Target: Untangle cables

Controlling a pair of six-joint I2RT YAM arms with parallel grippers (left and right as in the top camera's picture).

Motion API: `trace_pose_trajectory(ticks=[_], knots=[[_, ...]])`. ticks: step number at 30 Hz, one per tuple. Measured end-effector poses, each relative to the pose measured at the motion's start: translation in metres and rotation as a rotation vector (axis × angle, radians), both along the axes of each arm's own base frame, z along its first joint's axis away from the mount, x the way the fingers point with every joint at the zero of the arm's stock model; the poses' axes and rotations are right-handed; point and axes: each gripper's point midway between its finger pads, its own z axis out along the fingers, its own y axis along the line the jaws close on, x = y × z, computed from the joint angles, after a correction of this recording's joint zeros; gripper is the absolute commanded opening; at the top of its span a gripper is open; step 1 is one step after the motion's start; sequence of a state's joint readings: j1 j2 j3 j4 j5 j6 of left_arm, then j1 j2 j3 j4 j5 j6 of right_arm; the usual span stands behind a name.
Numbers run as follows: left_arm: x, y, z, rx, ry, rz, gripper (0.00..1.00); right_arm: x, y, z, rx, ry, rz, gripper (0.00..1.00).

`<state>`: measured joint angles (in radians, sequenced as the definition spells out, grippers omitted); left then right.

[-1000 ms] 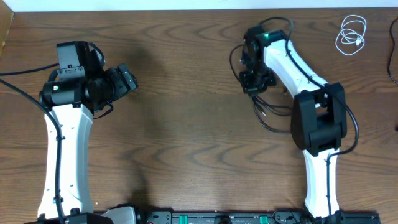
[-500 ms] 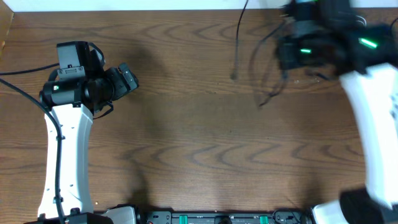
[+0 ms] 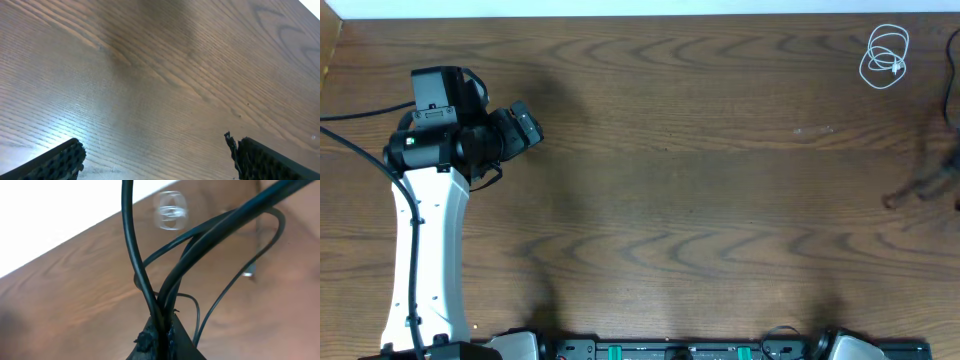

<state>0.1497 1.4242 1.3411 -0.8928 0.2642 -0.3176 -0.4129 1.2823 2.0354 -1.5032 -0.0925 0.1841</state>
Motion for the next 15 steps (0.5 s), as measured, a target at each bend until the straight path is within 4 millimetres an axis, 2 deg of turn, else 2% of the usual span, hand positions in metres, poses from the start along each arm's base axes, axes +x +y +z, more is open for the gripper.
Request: trace_pose_trajectory(ticks=[4,8,12,15], knots=[[0.0,0.0,0.0,0.0,0.0,0.0,0.98,-0.032,-0.044,-0.007,0.004,0.042,-0.254,0.01],[0.0,0.0,0.0,0.0,0.0,0.0,0.98,-0.05,-0.078,-0.019,0.02,0.086,-0.43,0.01],[0.0,0.0,0.0,0.0,0.0,0.0,0.98,-0.053,-0.105,-0.039,0.048,0.156,-0.524,0.01],[0.0,0.0,0.0,0.0,0.001,0.0,0.97,-0.05,-0.127,-0.061,0.086,0.225,-0.577,0.01]])
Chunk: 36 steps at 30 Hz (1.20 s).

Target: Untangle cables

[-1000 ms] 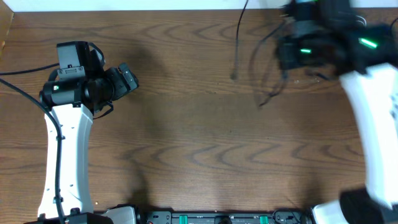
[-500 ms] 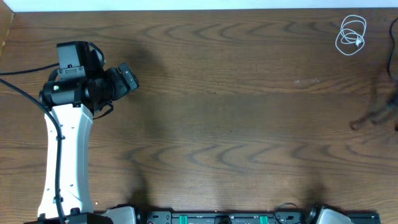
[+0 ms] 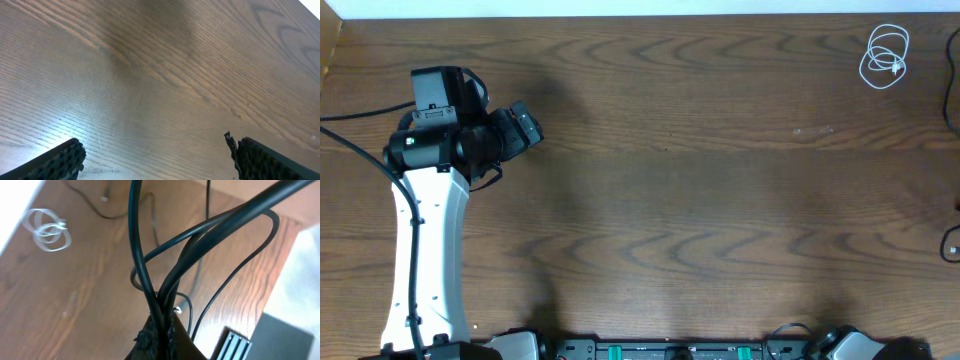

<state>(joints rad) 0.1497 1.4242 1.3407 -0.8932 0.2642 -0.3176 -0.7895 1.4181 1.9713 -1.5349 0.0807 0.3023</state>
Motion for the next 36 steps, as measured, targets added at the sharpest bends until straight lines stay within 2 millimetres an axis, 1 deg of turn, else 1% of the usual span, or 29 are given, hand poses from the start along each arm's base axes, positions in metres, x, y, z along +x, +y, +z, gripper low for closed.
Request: trace_pose_trajectory(ticks=[4,8,10,12,13,17,20,22,24,25,27,29,32,34,35,36], knots=[[0.0,0.0,0.0,0.0,0.0,0.0,0.98,0.011,-0.027,-0.039,0.086,0.087,-0.038,0.01],[0.0,0.0,0.0,0.0,0.0,0.0,0.98,0.023,-0.048,-0.076,0.161,0.156,-0.056,0.01],[0.0,0.0,0.0,0.0,0.0,0.0,0.98,0.026,-0.056,-0.092,0.197,0.185,-0.069,0.01],[0.0,0.0,0.0,0.0,0.0,0.0,0.98,0.028,-0.066,-0.113,0.243,0.223,-0.089,0.01],[0.0,0.0,0.0,0.0,0.0,-0.001,0.98,0.029,-0.068,-0.119,0.256,0.232,-0.094,0.01],[0.0,0.0,0.0,0.0,0.0,0.0,0.98,0.032,-0.082,-0.156,0.328,0.29,-0.123,0.01],[0.0,0.0,0.0,0.0,0.0,0.0,0.97,0.04,-0.092,-0.183,0.368,0.318,-0.137,0.01],[0.0,0.0,0.0,0.0,0.0,0.0,0.98,0.048,-0.098,-0.199,0.384,0.314,-0.143,0.01],[0.0,0.0,0.0,0.0,0.0,0.0,0.98,0.063,-0.108,-0.217,0.397,0.282,-0.139,0.01],[0.0,0.0,0.0,0.0,0.0,0.0,0.98,0.068,-0.111,-0.224,0.404,0.267,-0.137,0.01],[0.0,0.0,0.0,0.0,0.0,0.0,0.98,0.088,-0.121,-0.24,0.407,0.206,-0.123,0.01],[0.0,0.0,0.0,0.0,0.0,0.0,0.97,0.113,-0.135,-0.254,0.393,0.126,-0.1,0.01],[0.0,0.0,0.0,0.0,0.0,0.0,0.98,0.147,-0.145,-0.273,0.383,0.029,-0.052,0.01],[0.0,0.0,0.0,0.0,0.0,0.0,0.98,0.174,-0.15,-0.282,0.366,-0.04,-0.011,0.01],[0.0,0.0,0.0,0.0,0.0,0.0,0.98,0.192,-0.15,-0.285,0.352,-0.081,0.017,0.01],[0.0,0.0,0.0,0.0,0.0,0.0,0.98,0.204,-0.149,-0.286,0.342,-0.111,0.037,0.01]])
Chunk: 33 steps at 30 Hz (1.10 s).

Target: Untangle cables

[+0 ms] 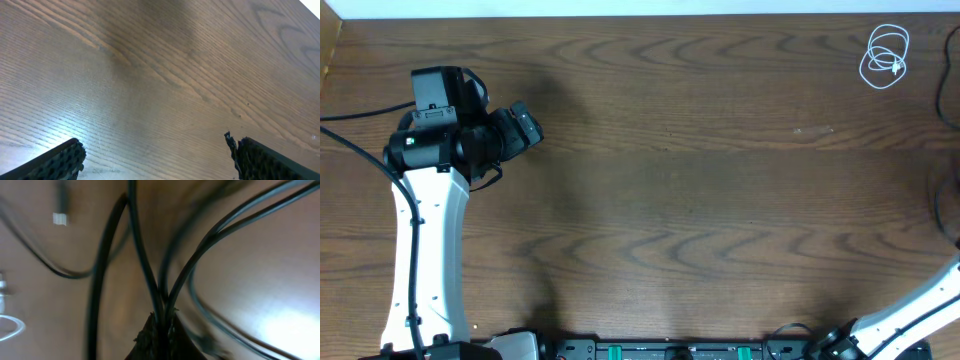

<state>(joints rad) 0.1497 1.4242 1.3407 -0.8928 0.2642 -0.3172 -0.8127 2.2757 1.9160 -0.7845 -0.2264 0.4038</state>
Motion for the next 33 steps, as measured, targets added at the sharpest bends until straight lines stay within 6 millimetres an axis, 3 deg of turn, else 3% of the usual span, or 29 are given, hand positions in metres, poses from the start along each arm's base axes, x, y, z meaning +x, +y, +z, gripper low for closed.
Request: trace_pose_trajectory(ticks=[2,7,10,13,17,20,23,26,29,33], knots=[[0.0,0.0,0.0,0.0,0.0,0.0,0.98,0.035,0.003,0.006,-0.045,-0.102,0.046,0.01],[0.0,0.0,0.0,0.0,0.001,0.0,0.98,0.125,0.031,0.057,-0.184,-0.394,0.192,0.01],[0.0,0.0,0.0,-0.001,0.0,0.0,0.98,0.154,0.061,0.072,-0.205,-0.455,0.253,0.01],[0.0,0.0,0.0,0.0,0.0,0.0,0.98,0.158,0.083,0.067,-0.193,-0.403,0.259,0.01],[0.0,0.0,0.0,-0.001,0.001,0.0,0.98,0.132,0.085,0.041,-0.162,-0.239,0.205,0.01],[0.0,0.0,0.0,0.0,0.0,0.0,0.98,0.096,0.068,0.022,-0.128,-0.108,0.136,0.01],[0.0,0.0,0.0,0.0,0.0,0.0,0.98,0.056,0.046,0.019,-0.097,-0.021,0.061,0.01],[0.0,0.0,0.0,0.0,0.0,0.0,0.98,0.014,0.028,0.036,-0.074,0.035,-0.014,0.01],[0.0,0.0,0.0,0.0,0.0,0.0,0.97,-0.033,0.012,0.078,-0.079,0.047,-0.099,0.01],[0.0,0.0,0.0,-0.001,0.001,0.0,0.97,-0.066,0.01,0.115,-0.099,0.042,-0.151,0.01]])
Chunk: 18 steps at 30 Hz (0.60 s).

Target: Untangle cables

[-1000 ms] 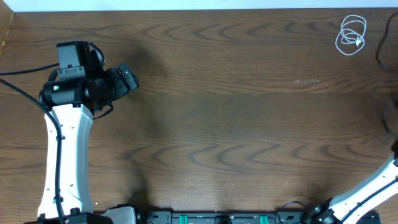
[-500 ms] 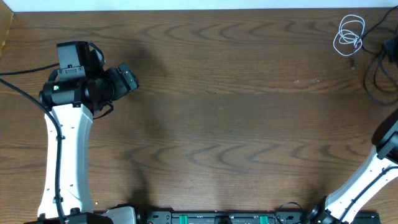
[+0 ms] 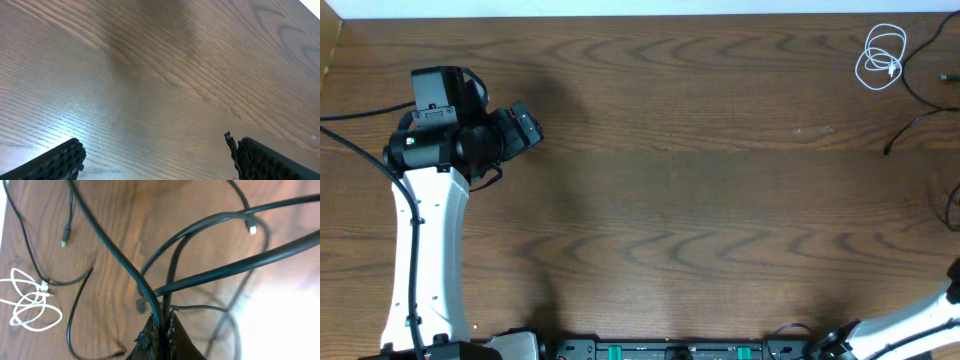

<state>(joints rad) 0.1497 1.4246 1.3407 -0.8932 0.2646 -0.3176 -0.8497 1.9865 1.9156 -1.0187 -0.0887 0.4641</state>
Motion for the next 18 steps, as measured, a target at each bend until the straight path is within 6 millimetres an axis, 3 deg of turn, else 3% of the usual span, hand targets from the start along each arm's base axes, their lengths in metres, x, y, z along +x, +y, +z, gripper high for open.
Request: trace_pose_trajectory(ticks=[3,6,8,9,13,15,18], knots=[[0.0,0.0,0.0,0.0,0.0,0.0,0.97,-0.007,0.001,0.005,-0.005,0.013,-0.01,0.01],[0.0,0.0,0.0,0.0,0.0,0.0,0.98,-0.008,0.0,-0.007,0.003,0.049,-0.016,0.02],[0.0,0.0,0.0,0.0,0.0,0.0,0.98,-0.006,-0.003,-0.013,0.004,0.057,-0.018,0.19],[0.0,0.0,0.0,0.0,0.0,0.0,0.97,-0.005,-0.005,-0.017,0.003,0.058,-0.02,0.36],[0.0,0.0,0.0,0.0,0.0,0.0,0.98,-0.002,-0.011,-0.03,0.001,0.078,-0.015,0.88],[0.0,0.0,0.0,0.0,0.0,0.0,0.98,-0.001,-0.011,-0.038,0.01,0.092,-0.012,0.99],[0.0,0.0,0.0,0.0,0.0,0.0,0.97,0.002,-0.009,-0.046,0.022,0.105,-0.002,0.99]])
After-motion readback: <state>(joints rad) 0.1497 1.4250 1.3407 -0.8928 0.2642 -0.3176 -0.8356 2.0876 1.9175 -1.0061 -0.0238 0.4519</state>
